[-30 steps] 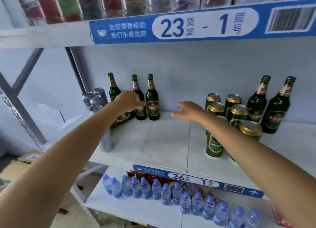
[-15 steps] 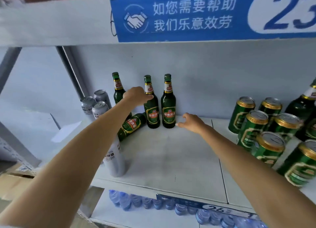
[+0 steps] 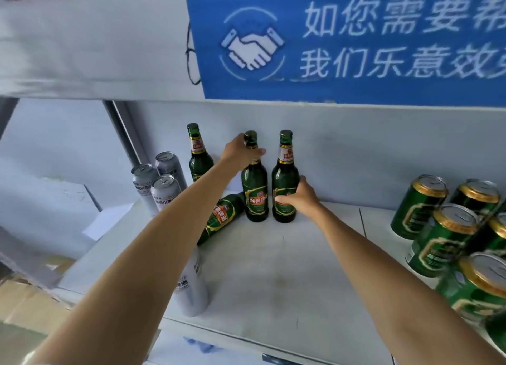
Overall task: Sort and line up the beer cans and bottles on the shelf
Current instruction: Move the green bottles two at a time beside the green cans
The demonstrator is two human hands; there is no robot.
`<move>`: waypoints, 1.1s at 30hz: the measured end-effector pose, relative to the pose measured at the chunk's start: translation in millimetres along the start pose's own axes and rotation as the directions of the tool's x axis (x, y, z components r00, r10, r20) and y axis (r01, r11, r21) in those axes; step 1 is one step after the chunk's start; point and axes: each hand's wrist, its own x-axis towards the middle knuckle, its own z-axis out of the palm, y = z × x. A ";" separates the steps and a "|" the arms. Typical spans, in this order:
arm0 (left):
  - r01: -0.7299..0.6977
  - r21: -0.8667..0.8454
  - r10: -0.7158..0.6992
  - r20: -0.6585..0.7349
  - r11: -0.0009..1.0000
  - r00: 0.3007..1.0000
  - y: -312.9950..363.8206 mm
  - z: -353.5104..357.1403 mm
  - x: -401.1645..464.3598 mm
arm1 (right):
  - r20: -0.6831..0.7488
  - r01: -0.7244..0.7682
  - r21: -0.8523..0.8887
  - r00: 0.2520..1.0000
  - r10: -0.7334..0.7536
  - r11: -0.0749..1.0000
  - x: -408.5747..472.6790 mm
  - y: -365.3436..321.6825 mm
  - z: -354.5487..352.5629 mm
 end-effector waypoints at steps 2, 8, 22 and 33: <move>-0.028 0.005 0.028 -0.035 1.000 0.999 -2.9 0.3 2.7 | -0.045 0.000 0.022 0.999 0.001 1.000 -1.8 2.3 1.9; -0.078 -0.076 0.071 -0.095 0.994 0.993 -10.0 5.2 -2.1 | -0.130 0.010 0.002 0.991 -0.009 1.000 -27.7 14.6 -3.7; -0.134 -0.147 0.124 -0.070 0.980 0.990 1.7 9.2 -107.2 | -0.170 0.047 0.013 0.984 -0.044 0.999 -142.8 60.6 -55.0; -0.156 -0.221 0.126 -0.145 0.963 0.981 44.7 32.2 -273.6 | -0.077 0.169 0.017 0.983 -0.167 0.985 -283.4 96.4 -142.9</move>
